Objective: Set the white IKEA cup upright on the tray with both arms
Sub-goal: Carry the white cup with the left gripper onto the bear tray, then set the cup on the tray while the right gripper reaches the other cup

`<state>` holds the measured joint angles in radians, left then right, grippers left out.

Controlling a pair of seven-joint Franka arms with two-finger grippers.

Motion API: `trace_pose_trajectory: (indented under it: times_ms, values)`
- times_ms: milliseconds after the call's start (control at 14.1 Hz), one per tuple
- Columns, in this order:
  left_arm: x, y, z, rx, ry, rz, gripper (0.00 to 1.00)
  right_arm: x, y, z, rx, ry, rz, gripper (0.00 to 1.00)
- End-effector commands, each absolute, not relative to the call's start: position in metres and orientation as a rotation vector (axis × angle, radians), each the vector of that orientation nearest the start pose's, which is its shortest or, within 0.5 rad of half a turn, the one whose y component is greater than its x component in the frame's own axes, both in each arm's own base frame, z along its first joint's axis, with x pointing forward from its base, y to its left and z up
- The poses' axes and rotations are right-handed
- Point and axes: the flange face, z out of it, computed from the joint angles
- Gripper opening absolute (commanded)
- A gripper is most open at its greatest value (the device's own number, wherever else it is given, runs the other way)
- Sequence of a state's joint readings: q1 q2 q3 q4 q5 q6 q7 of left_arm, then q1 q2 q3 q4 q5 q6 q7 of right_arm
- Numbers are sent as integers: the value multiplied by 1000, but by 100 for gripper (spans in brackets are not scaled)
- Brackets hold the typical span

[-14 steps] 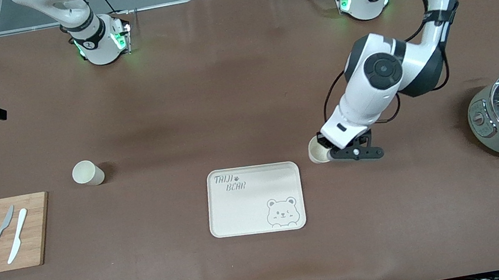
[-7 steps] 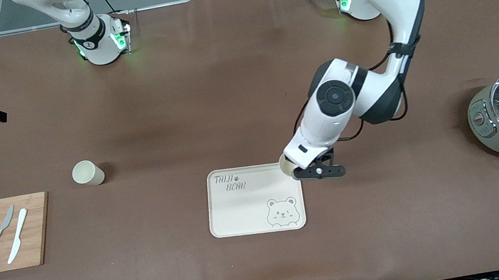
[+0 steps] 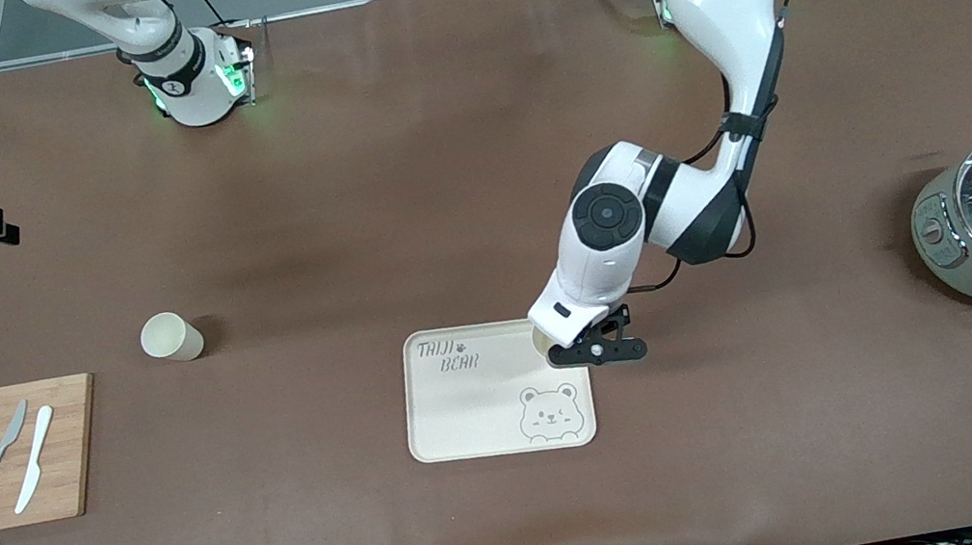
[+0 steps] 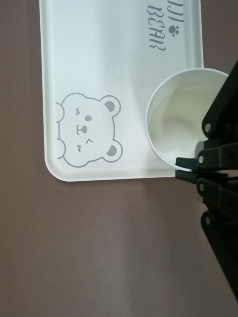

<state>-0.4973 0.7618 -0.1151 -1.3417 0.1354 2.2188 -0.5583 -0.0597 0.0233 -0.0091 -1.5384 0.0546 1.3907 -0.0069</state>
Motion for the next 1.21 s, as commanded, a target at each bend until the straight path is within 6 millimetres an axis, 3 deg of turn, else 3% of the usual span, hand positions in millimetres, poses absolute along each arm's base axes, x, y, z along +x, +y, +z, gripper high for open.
trace_pose_trajectory:
  times_ms: [0, 496, 638, 922, 1134]
  values:
    - [636, -418, 278, -3162, 129, -246, 0, 547, -36, 609, -3058, 120, 276, 100]
    - [642, -421, 251, -3199, 127, -319, 0, 560, -37, 580, -3049, 120, 356, 100]
    - [642, -423, 248, -3207, 127, -336, 0, 573, -35, 548, -3046, 109, 446, 100]
    - [641, -423, 243, -3211, 113, -334, 0, 579, -37, 517, -3038, 119, 505, 100]
    - [639, -425, 238, -3211, 94, -321, 0, 583, -36, 488, -3044, 125, 447, 100]
